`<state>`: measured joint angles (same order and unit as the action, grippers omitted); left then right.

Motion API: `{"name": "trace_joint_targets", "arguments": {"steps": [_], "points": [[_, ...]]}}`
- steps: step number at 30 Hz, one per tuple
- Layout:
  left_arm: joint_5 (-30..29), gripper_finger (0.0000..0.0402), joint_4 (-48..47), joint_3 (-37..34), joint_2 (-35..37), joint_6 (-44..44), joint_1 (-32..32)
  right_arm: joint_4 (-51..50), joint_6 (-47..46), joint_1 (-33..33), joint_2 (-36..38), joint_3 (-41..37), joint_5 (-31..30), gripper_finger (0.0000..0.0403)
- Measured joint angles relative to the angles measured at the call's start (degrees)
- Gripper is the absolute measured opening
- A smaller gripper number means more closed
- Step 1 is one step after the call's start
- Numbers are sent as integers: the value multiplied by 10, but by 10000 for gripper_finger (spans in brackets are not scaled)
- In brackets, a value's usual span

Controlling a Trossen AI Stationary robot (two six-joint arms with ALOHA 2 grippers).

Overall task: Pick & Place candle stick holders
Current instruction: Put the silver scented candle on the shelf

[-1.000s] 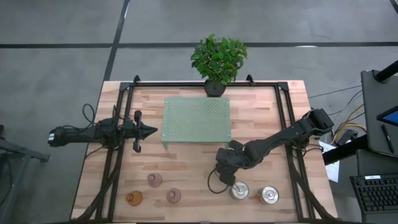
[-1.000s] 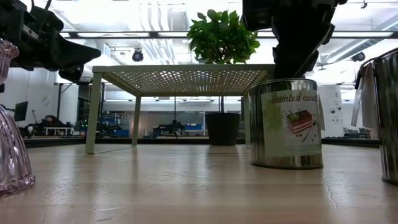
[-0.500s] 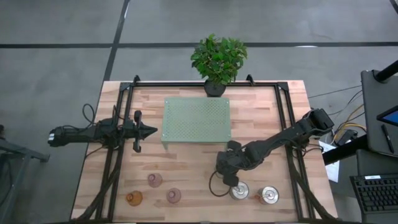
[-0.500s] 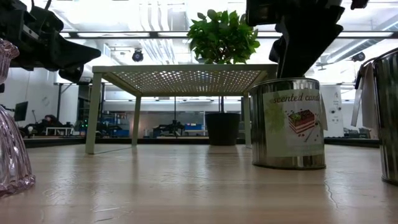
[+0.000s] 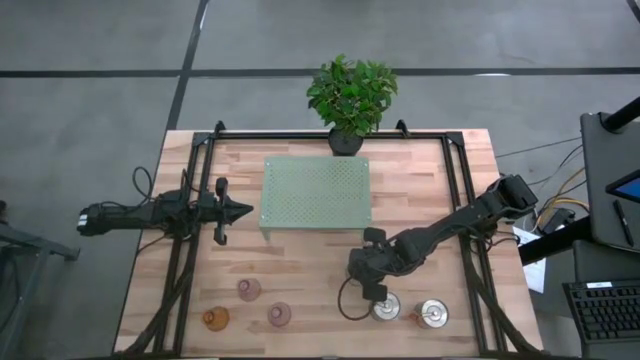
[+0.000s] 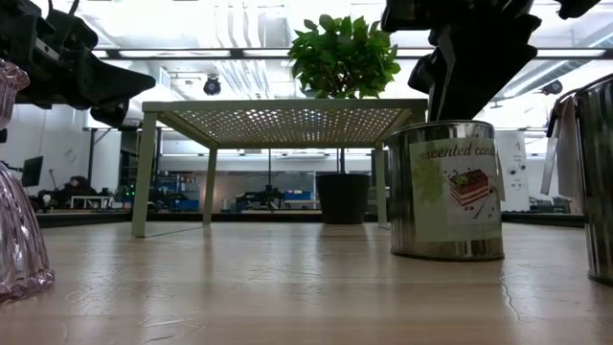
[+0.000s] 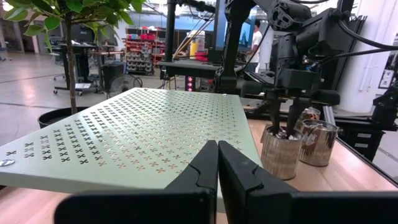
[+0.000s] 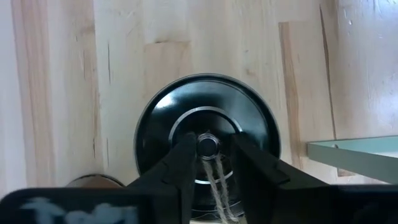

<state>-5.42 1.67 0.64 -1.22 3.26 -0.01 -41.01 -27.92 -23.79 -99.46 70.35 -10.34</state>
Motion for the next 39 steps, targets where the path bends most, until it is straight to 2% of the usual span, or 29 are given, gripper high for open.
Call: {"name": "trace_joint_targets", "arguments": {"steps": [9,28,39], "points": [[0,10,0,0,0,0,0,-4,1,0,0,3,-1,31],[0,10,0,0,0,0,0,-14,23,1,-3,77,21,34],[0,10,0,0,0,0,0,-106,30,3,-2,167,34,34]]}}
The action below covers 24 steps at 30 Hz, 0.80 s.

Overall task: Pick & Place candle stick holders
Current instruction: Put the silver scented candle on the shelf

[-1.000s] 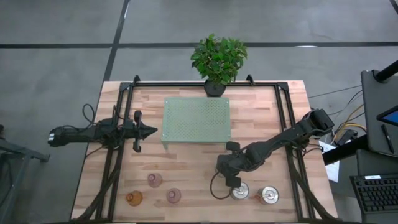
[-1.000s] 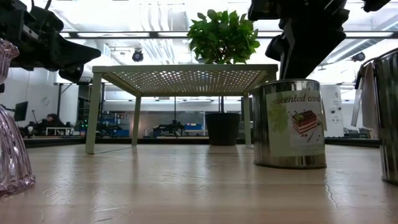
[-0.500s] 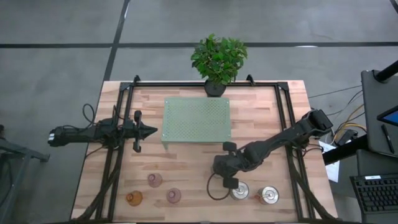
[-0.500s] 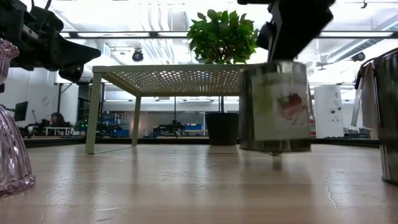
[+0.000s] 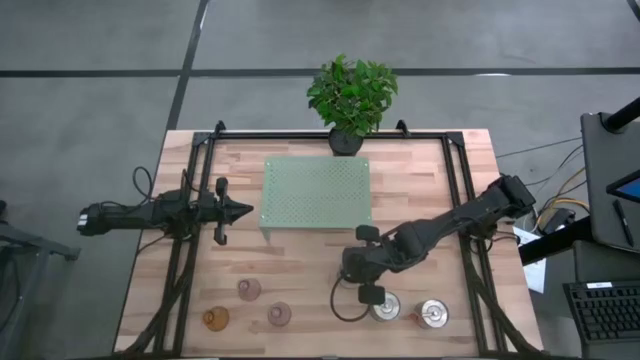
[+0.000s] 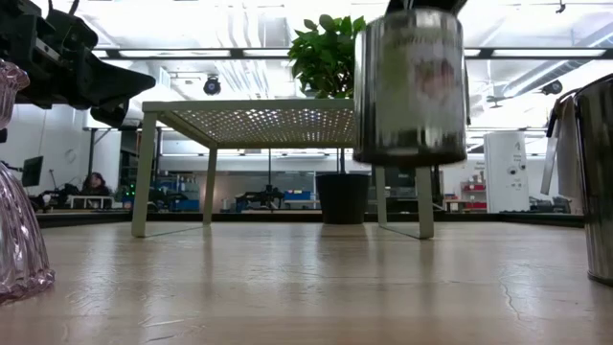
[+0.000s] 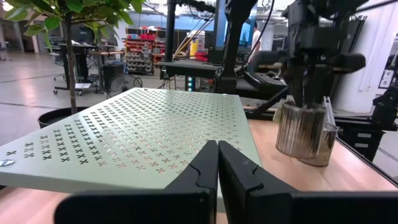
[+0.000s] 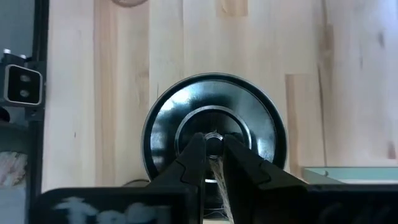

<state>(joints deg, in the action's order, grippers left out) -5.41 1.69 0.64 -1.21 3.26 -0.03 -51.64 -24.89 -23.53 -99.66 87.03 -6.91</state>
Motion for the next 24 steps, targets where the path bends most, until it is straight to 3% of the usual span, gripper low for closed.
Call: {"name": "trace_joint_targets", "arguments": {"steps": [12,24], "points": [[0,10,0,0,0,0,0,-129,26,13,2,135,-1,34],[0,10,0,0,0,0,0,-223,85,75,2,259,-21,34]]}}
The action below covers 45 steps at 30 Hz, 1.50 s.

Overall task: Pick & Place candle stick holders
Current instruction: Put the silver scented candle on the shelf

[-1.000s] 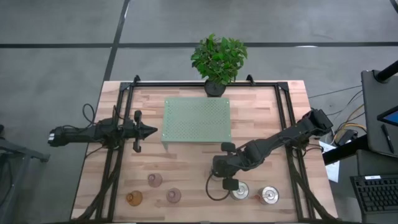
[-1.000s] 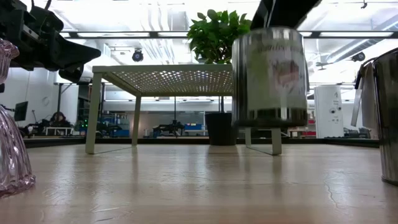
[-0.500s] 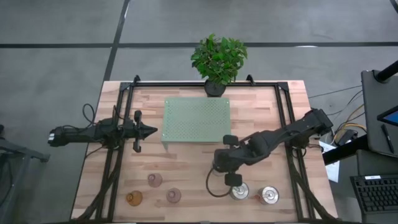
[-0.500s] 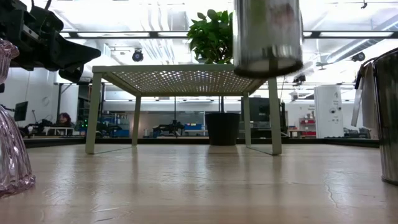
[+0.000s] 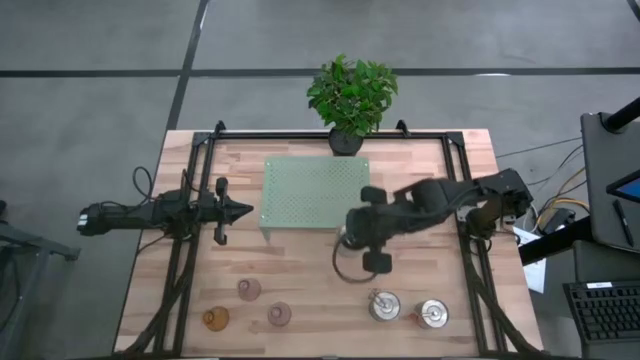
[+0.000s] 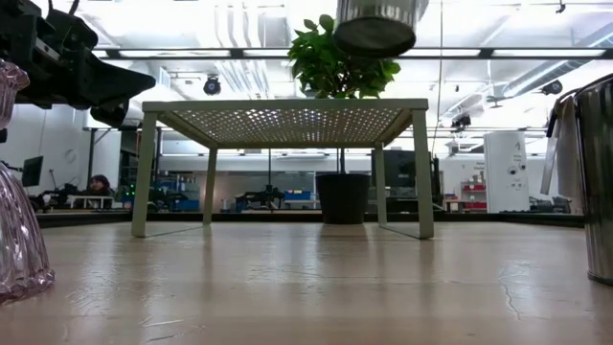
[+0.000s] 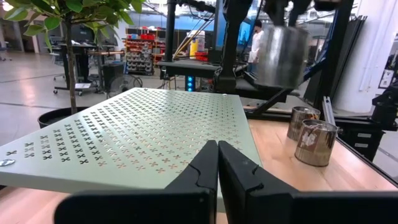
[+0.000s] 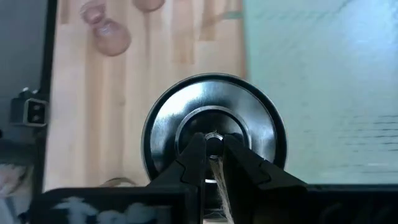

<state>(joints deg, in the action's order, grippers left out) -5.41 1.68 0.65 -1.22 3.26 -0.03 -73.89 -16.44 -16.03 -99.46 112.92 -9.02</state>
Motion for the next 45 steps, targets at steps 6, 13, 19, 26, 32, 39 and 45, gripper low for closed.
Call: {"name": "trace_joint_targets", "arguments": {"steps": [6,13,19,26,32,39,45], "points": [[0,10,0,0,0,0,0,-17,57,58,3,22,-1,34],[0,10,0,0,0,0,0,-39,109,153,4,20,2,34],[0,10,0,0,0,0,0,-37,157,231,4,12,19,34],[0,10,0,0,0,0,0,-32,180,297,4,2,49,34],[0,10,0,0,0,0,0,3,193,317,4,-23,77,34],[0,10,0,0,0,0,0,32,197,316,4,-68,87,34],[0,10,0,0,0,0,0,56,196,327,5,-93,87,34]]}}
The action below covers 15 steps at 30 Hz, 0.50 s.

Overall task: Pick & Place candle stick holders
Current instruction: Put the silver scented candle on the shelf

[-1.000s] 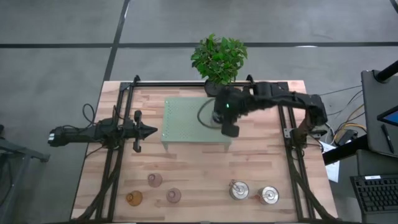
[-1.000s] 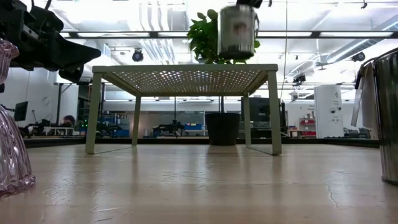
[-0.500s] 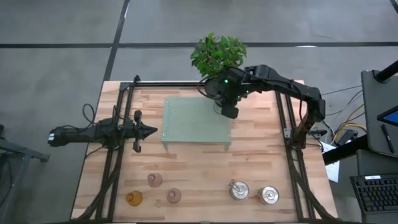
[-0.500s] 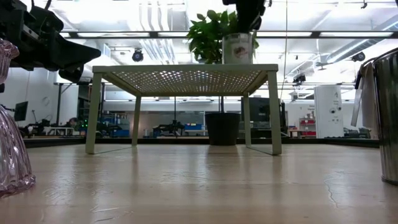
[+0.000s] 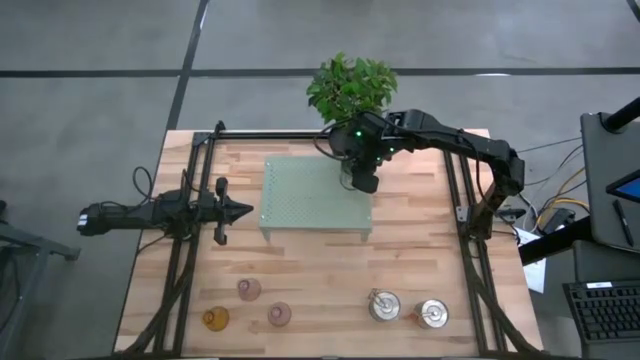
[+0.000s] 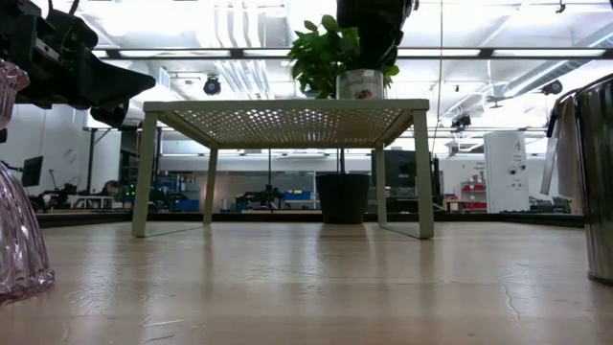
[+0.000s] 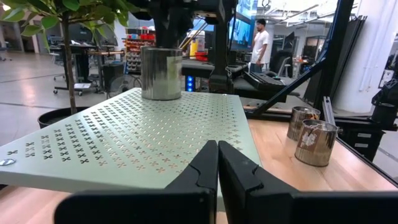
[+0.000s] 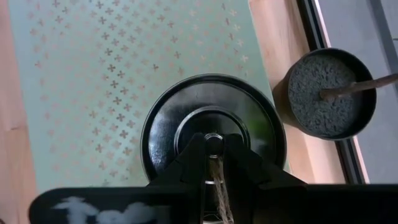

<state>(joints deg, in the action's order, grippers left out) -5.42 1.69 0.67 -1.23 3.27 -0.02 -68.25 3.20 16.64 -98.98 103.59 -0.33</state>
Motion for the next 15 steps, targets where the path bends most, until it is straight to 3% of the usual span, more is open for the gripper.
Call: {"name": "trace_joint_targets", "arguments": {"steps": [9,15], "points": [[0,10,0,0,0,0,0,16,0,2,0,-6,-1,39],[0,10,0,0,0,0,0,16,-2,2,-1,-6,-10,80]]}}
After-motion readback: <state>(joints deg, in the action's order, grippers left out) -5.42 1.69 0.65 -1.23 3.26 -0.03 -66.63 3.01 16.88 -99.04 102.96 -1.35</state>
